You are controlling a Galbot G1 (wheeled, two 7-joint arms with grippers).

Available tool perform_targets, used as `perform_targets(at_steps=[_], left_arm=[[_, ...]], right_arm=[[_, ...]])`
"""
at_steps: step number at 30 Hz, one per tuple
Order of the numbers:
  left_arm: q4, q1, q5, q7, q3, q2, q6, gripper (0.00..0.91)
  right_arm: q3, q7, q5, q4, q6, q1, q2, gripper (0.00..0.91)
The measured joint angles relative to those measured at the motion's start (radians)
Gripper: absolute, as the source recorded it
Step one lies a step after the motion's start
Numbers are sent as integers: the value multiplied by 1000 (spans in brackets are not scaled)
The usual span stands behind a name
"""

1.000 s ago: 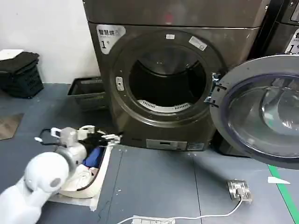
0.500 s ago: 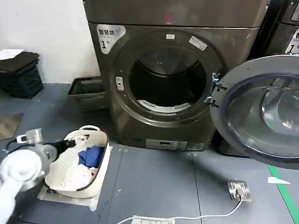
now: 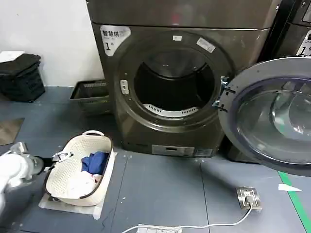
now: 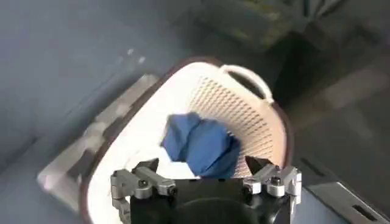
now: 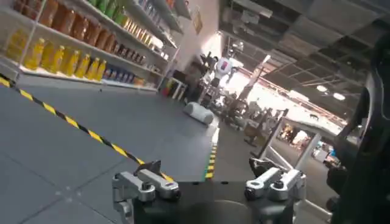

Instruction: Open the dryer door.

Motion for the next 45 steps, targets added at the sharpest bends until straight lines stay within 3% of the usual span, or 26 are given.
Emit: perform_targets(at_steps=[12, 45], left_arm=[[51, 8, -107, -59, 18, 14, 0, 907], [52, 1, -117, -59, 42, 13, 0, 907]], right_arm=[[1, -4, 15, -1, 34, 0, 4, 907], [-2, -25, 18, 0, 55, -12, 19, 907]])
